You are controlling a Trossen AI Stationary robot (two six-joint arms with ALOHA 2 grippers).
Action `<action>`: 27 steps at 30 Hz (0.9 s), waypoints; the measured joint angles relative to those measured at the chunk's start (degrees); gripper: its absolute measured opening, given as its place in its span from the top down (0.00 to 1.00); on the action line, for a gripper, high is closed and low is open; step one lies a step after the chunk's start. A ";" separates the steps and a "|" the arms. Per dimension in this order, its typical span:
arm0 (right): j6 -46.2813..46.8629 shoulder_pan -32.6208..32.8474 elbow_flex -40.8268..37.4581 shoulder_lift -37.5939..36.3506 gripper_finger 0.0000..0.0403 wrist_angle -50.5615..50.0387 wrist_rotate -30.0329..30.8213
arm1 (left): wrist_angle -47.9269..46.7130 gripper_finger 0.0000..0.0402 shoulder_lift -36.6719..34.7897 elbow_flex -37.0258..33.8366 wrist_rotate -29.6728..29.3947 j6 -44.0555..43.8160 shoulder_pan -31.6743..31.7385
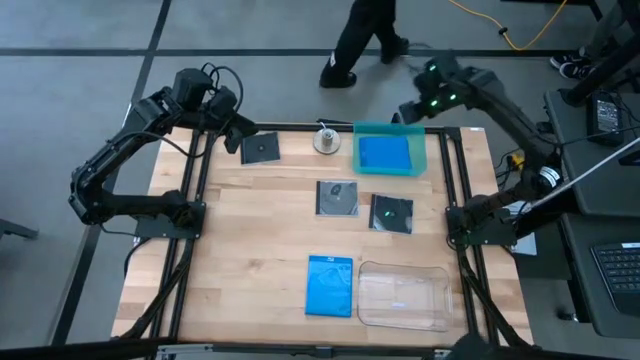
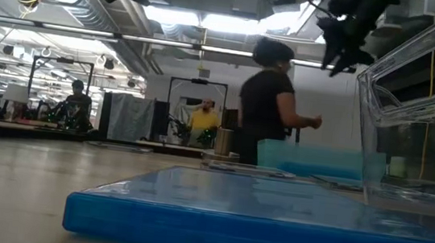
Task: Pick & place jewel cases by type
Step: Put the middle black CD case into the transparent bin
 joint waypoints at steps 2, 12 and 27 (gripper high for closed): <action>0.79 5.85 -2.38 0.00 0.58 1.64 -0.19 | 0.83 0.63 -0.02 -1.85 0.01 -1.85 0.00; 2.96 28.89 -22.71 0.13 0.74 22.83 2.21 | 11.64 0.63 0.09 -19.31 1.13 -11.49 -1.59; 0.21 35.92 -33.12 7.22 0.99 33.85 3.86 | 25.53 0.67 2.70 -28.17 4.92 -18.11 -7.18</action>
